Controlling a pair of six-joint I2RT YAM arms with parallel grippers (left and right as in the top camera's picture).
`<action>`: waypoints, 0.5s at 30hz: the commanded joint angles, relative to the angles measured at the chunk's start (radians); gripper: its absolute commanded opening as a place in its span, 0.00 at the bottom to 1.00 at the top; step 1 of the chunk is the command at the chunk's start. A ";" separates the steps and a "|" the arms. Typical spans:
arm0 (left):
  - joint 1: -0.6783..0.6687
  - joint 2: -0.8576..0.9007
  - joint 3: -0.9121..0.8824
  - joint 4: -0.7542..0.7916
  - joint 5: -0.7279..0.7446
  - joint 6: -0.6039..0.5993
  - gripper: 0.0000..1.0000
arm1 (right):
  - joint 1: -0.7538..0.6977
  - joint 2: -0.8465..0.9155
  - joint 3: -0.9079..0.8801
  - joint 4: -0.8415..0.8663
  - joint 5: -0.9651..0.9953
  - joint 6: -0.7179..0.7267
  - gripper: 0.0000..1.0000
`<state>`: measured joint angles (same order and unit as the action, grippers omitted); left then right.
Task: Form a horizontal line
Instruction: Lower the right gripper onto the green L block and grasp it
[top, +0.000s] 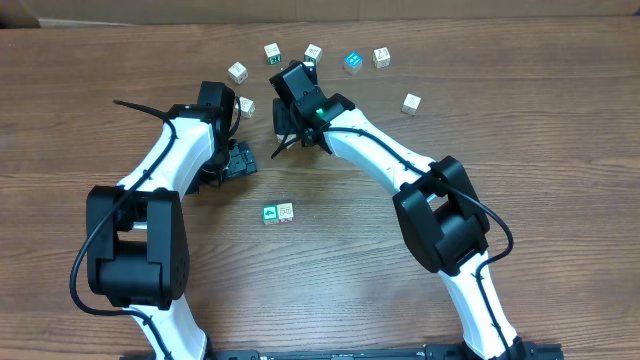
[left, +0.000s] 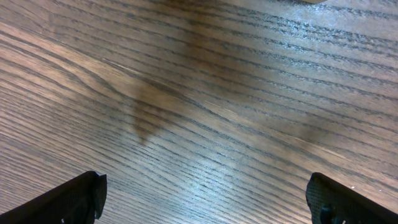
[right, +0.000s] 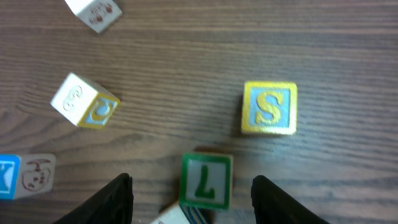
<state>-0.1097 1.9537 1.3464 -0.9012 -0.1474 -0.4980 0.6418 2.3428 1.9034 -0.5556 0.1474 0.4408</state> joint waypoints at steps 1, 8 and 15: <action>-0.002 0.010 -0.003 -0.002 -0.012 -0.003 1.00 | -0.003 0.039 -0.006 0.020 0.017 0.001 0.59; -0.002 0.010 -0.003 -0.002 -0.012 -0.003 1.00 | -0.003 0.057 -0.006 0.032 0.018 0.001 0.59; -0.002 0.010 -0.003 -0.002 -0.012 -0.003 0.99 | -0.003 0.057 -0.006 0.032 0.017 0.001 0.50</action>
<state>-0.1097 1.9537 1.3464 -0.9012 -0.1474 -0.4980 0.6418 2.3985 1.9034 -0.5327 0.1497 0.4408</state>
